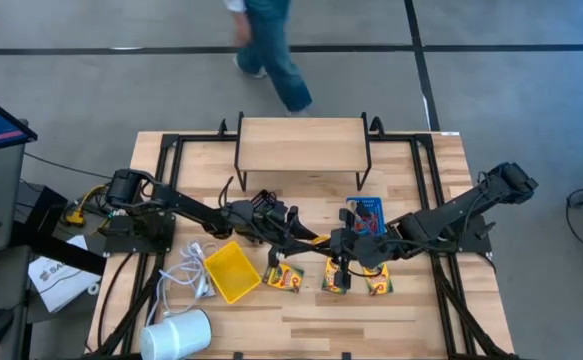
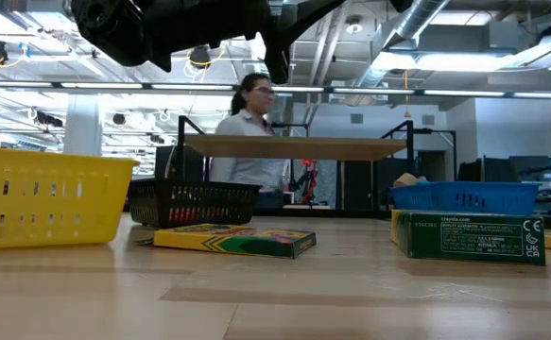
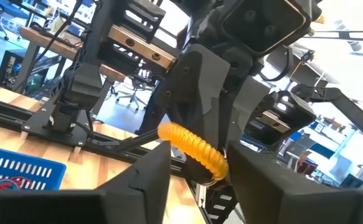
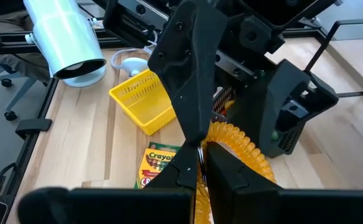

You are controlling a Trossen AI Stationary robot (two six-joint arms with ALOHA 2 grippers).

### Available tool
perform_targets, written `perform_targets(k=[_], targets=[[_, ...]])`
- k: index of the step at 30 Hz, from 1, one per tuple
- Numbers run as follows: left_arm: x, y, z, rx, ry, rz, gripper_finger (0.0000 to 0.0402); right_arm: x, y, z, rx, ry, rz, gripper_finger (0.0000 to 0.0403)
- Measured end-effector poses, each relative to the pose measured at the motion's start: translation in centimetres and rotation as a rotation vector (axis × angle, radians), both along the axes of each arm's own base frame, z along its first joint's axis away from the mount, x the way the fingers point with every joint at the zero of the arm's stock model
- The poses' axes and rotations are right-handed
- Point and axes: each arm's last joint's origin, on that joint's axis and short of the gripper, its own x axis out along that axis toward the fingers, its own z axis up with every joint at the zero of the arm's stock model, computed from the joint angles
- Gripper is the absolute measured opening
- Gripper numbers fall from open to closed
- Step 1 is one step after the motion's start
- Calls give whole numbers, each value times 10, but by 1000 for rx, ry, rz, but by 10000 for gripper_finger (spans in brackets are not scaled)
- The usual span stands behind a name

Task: Pick & Place Office Desk Supplies
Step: Put the yellow spring keychain into the black bin

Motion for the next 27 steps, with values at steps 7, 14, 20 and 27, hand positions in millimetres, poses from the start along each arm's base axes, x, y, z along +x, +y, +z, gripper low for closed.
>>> perform_targets(k=[7, 14, 20, 27], targets=[[0, 0, 0, 6, -4, -5, 96, 0, 0, 0, -1, 4, 1, 9], [0, 0, 1, 26, -14, -2, 67, 0, 0, 0, 5, 3, 0, 26], [0, 0, 2, 44, -27, 9, 41, 0, 0, 0, 9, 2, 2, 69], [0, 0, 2, 67, -40, 16, 16, -1, 3, 0, 11, -1, 13, 115]])
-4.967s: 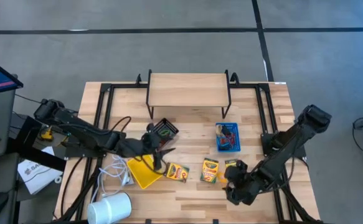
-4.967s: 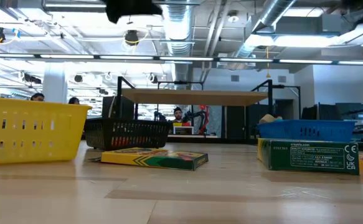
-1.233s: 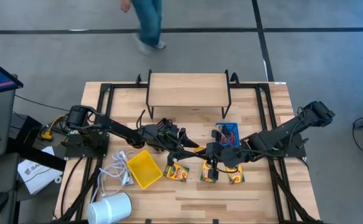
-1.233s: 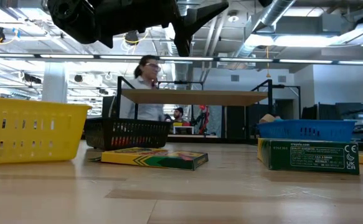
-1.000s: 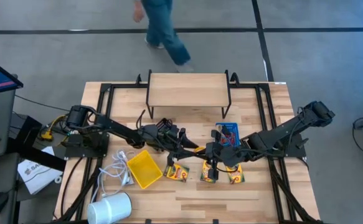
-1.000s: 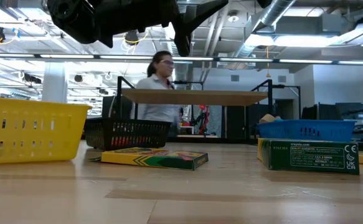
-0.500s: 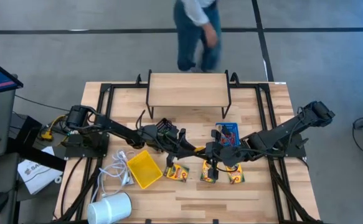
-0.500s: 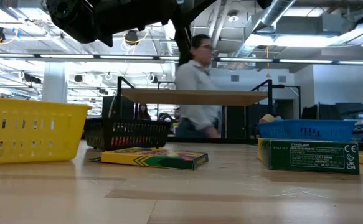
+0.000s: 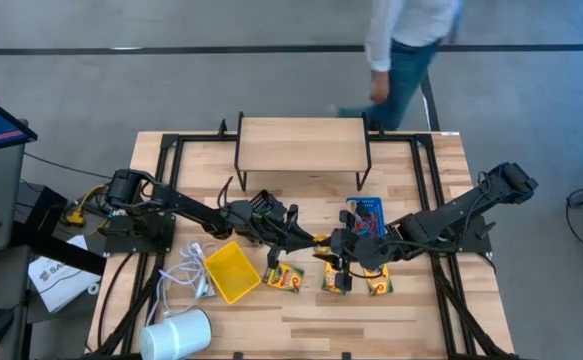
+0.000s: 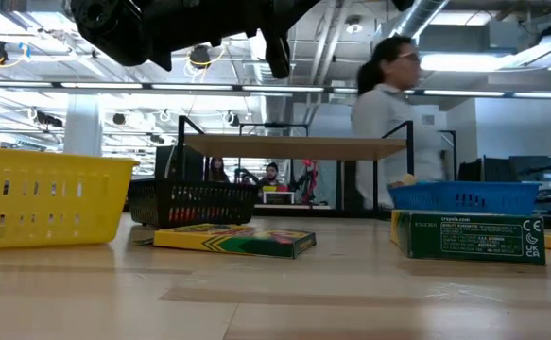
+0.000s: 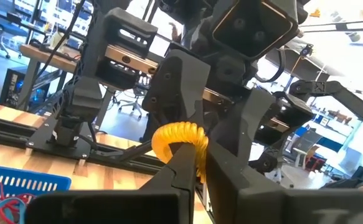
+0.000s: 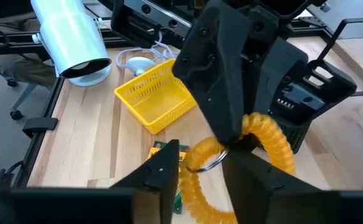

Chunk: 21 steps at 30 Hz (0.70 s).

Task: Pick & Place Office Desk Supplies
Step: Put the yellow spring keychain into the black bin

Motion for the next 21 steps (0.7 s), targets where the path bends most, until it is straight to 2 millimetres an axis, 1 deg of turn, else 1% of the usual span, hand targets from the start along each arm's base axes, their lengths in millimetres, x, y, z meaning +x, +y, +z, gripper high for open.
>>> perform_targets(k=[7, 11, 15, 17, 21], targets=[[0, 3, 0, 0, -1, 25, 15, -3, 5, -1, -10, 10, 14, 156], [2, 14, 0, -1, 2, 66, 15, -7, 7, -4, -23, 51, 19, 175], [3, 24, -1, -1, 7, 93, 14, -11, 4, -10, -47, 99, -50, 186], [3, 28, -4, 3, 45, 107, 14, -14, 1, -13, -69, 130, -101, 190], [2, 35, -17, 20, 212, 135, 14, -22, -5, -20, -93, 208, -193, 191]])
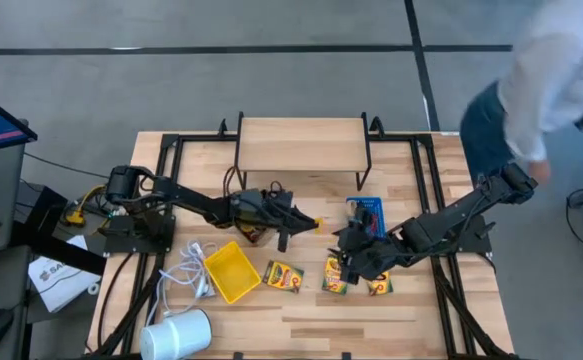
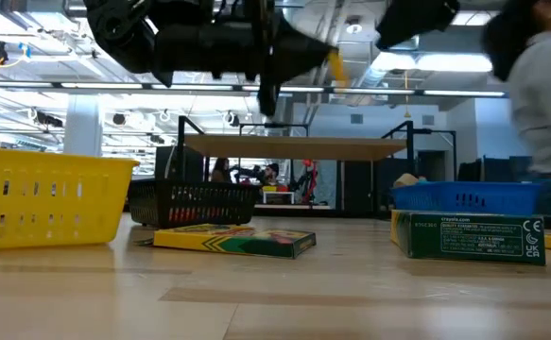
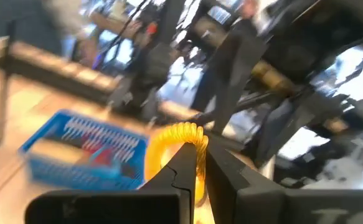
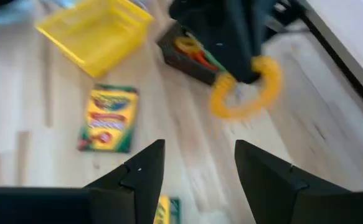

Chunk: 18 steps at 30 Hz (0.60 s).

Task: Pick & Place Office Desk Supplies
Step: Put the yellow spring keychain into the black bin

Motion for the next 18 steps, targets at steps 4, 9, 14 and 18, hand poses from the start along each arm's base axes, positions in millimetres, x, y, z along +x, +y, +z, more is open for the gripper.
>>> perform_targets(k=[4, 9, 14, 18], targets=[[0, -5, -2, 6, 21, 15, 14, -2, -3, -1, -42, -7, -64, 192], [-1, -18, -3, 8, 33, -10, 14, 3, -4, 4, -111, -70, -70, 192], [-10, -18, -22, 107, 301, 199, 13, -1, 1, 3, -98, -64, -69, 192], [-29, -13, -20, 221, 493, 427, 12, -10, 9, -1, -71, -39, -78, 192]])
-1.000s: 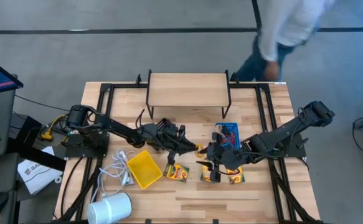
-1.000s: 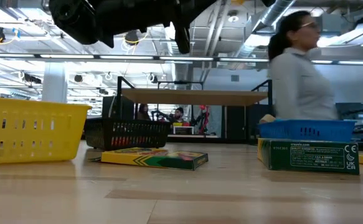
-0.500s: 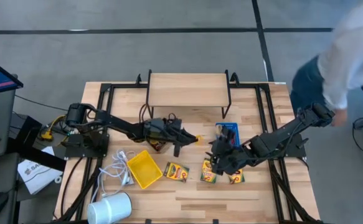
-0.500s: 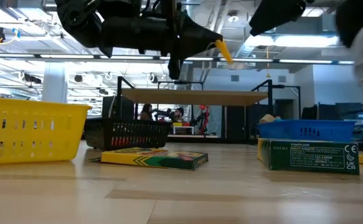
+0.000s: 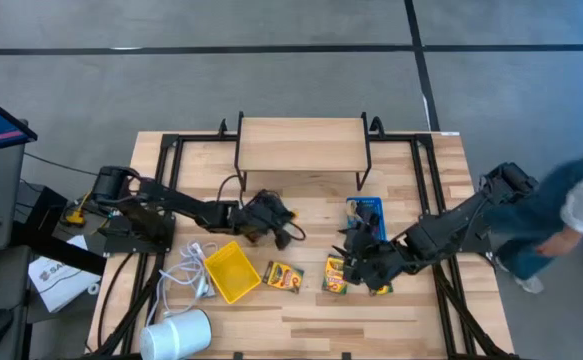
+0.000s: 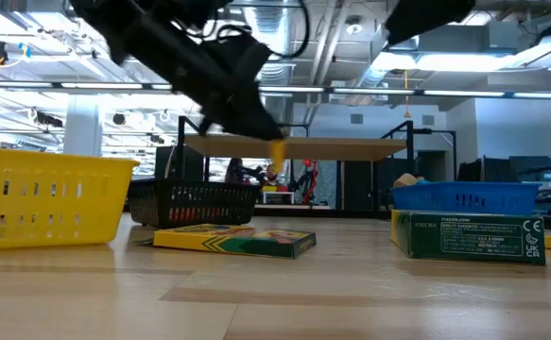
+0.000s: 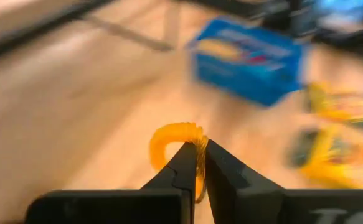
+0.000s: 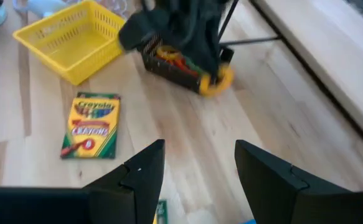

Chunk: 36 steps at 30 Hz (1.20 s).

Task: Pick & Place Office Desk Supplies
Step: Put the yellow spring keychain into the black bin, then put the black bin on the shelf

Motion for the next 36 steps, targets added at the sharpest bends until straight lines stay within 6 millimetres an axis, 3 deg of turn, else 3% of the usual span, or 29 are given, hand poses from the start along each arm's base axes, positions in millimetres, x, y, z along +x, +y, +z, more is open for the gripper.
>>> perform_targets(k=[6, 10, 15, 27, 31, 36], targets=[[-40, -14, 30, 101, 105, 152, 12, -12, 10, -3, 26, 18, -16, 192], [-58, -18, 35, 54, 160, 182, 13, -17, 12, -5, 31, 35, -25, 192], [-58, -16, 28, 59, 215, 171, 44, -17, 12, -6, 34, 43, -20, 192], [-58, -4, 24, 27, 268, 177, 171, -21, 10, -10, 119, 127, -25, 192], [-49, -19, 32, -22, 149, 66, 185, -26, 14, -18, 257, 145, -86, 192], [-37, -51, 43, -31, -37, -132, 178, -40, 19, -48, 425, 217, -177, 192]])
